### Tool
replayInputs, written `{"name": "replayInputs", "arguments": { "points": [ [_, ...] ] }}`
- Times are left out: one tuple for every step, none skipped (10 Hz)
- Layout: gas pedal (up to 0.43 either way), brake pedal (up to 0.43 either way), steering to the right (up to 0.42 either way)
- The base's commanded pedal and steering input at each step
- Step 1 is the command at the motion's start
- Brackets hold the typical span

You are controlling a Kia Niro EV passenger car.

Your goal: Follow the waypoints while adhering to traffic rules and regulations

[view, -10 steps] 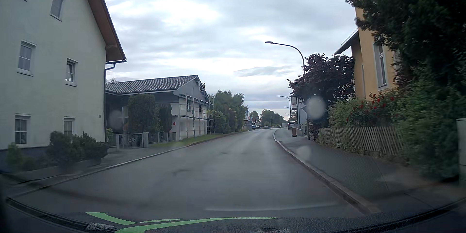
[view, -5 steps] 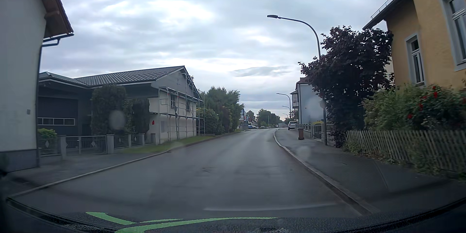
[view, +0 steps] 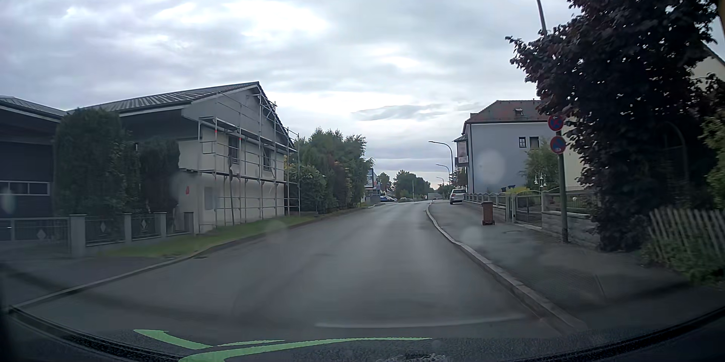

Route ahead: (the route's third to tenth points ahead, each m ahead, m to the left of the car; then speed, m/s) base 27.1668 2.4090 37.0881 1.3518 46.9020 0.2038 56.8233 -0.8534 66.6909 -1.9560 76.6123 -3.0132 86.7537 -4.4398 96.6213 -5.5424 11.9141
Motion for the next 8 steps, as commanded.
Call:
{"name": "replayInputs", "arguments": {
  "points": [
    [0.189, 0.000, 0.013],
    [0.189, 0.000, 0.013],
    [0.189, 0.000, 0.012],
    [0.189, 0.000, 0.012],
    [0.189, 0.000, 0.014],
    [0.157, 0.000, 0.016],
    [0.157, 0.000, 0.016],
    [0.157, 0.000, 0.015]
  ]
}}
